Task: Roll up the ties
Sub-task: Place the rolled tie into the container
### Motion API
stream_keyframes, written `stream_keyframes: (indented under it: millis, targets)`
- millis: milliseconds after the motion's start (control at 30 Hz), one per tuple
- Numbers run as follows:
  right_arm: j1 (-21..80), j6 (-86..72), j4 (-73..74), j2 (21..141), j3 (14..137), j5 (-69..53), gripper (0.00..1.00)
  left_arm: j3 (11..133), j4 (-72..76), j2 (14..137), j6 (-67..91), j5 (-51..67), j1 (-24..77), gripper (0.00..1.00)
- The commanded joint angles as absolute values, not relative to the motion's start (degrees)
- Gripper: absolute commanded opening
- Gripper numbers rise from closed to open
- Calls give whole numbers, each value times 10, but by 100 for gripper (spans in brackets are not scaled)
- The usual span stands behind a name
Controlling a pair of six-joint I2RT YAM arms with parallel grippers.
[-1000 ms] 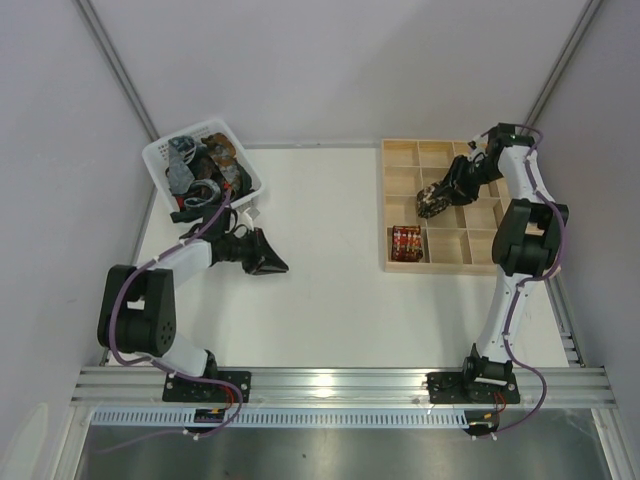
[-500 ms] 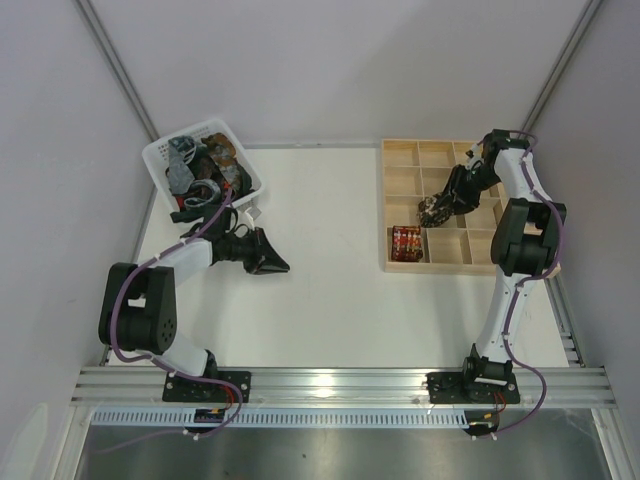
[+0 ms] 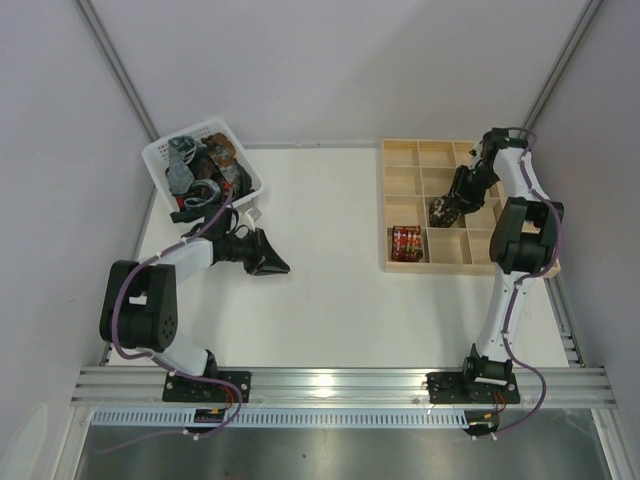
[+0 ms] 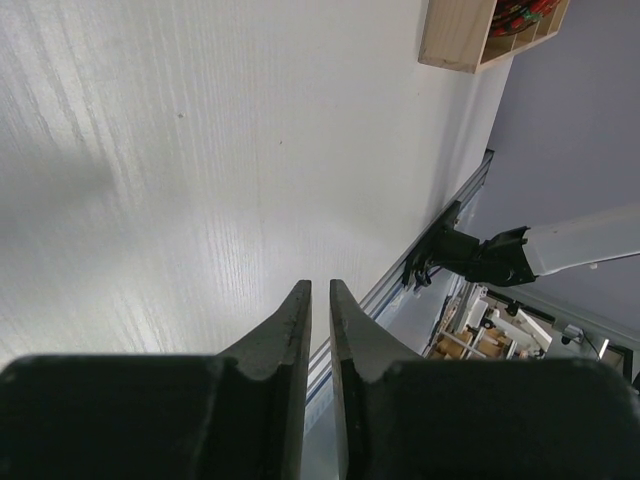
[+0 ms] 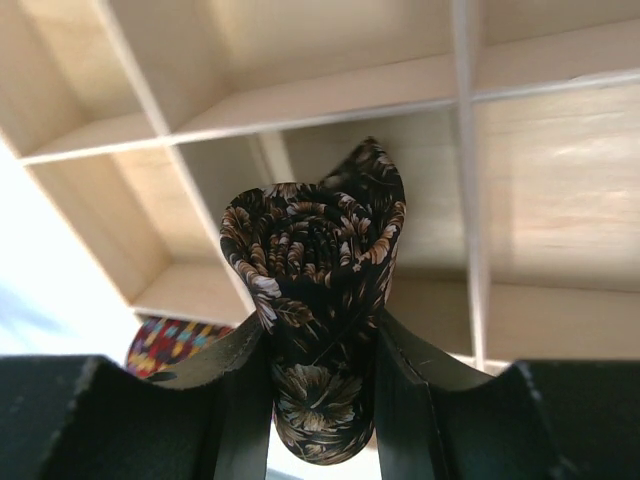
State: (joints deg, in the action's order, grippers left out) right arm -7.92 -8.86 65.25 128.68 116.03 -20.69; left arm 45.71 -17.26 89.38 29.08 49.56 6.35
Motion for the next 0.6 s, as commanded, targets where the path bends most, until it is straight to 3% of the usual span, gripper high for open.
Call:
stream_keyframes:
  millis: [0, 400, 500, 567]
  targets:
    - [-69, -78, 642, 1303, 1179, -158, 0, 462, -166, 897, 290, 510, 61, 17]
    - [17, -93, 602, 1343, 1157, 15, 0, 471, -175, 902, 288, 506, 61, 17]
    - [25, -88, 607, 1351, 1158, 33, 11, 470, -176, 898, 288, 507, 61, 17]
    - [25, -88, 613, 1354, 1159, 33, 24, 470, -178, 898, 287, 507, 61, 17]
